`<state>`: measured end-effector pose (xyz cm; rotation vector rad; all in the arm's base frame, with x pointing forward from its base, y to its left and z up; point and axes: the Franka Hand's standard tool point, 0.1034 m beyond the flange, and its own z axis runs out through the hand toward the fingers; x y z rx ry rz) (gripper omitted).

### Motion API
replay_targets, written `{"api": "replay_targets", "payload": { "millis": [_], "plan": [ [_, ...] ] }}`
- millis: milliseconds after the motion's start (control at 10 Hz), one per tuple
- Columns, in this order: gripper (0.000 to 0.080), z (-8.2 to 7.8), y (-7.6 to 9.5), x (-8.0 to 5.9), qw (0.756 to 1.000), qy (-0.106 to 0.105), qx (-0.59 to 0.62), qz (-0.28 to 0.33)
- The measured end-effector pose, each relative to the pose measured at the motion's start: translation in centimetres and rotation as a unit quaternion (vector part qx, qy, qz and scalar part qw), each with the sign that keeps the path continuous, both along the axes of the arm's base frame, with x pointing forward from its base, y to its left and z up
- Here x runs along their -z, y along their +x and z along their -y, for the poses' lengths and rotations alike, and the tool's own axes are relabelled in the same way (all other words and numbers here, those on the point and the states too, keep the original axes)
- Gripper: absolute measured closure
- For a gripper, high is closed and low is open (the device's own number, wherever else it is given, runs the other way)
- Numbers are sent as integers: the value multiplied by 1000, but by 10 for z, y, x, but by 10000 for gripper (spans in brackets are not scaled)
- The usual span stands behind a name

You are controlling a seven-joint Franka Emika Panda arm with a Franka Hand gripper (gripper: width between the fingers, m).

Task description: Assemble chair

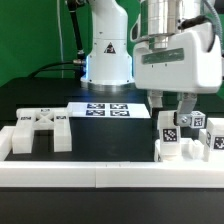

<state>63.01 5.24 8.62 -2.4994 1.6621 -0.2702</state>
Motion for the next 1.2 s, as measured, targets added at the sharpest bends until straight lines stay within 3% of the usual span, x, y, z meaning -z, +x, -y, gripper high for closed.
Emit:
{"api": "replay_targets", "payload": {
  "millis": [300,800,1100,1200],
  "plan": [
    [150,3,1,-1,988,-34,-148,2],
    [150,4,1,-1,950,-69,-303,3],
    [155,4,1,-1,948,-71,-311,3],
    [312,4,1,-1,948,-71,-311,3]
  ]
}}
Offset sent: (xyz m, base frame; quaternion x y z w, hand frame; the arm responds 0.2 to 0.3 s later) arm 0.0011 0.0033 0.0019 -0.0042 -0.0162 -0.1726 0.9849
